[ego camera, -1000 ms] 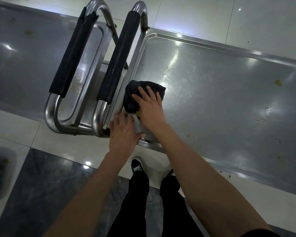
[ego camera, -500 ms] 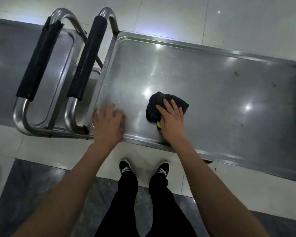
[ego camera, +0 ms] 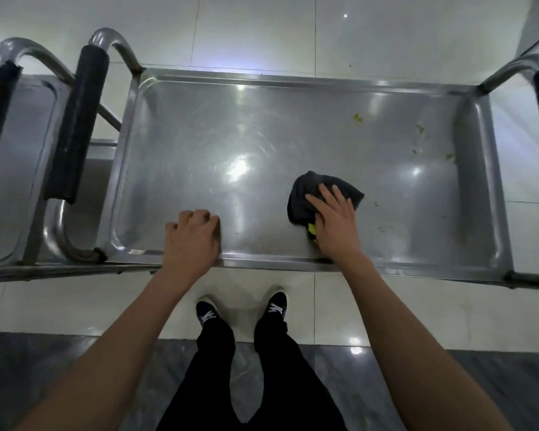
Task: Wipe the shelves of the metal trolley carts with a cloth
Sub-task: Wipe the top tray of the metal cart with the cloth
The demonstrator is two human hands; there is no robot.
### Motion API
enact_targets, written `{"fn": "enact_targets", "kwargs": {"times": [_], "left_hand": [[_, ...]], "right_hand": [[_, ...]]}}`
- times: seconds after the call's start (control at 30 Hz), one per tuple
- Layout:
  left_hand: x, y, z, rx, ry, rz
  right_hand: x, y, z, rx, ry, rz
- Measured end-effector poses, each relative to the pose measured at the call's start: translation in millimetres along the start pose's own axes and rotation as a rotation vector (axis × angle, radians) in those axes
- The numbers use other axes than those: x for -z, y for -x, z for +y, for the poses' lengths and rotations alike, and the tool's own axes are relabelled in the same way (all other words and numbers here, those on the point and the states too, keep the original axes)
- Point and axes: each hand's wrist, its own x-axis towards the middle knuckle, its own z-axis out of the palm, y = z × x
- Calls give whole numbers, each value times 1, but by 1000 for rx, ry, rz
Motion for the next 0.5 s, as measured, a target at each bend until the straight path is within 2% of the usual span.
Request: {"fn": "enact_targets", "kwargs": {"times": [0.23,0.4,0.5], "left_hand": [[-2,-1,-6,-22,-52,-34],[-9,12,-21,-60,36,41],[-16,33,-45,-3,95,77]], "right_hand": [[-5,8,-2,-20,19,29],[-27,20,-35,10,36,32],[-41,24,-57,41,48,28]]}}
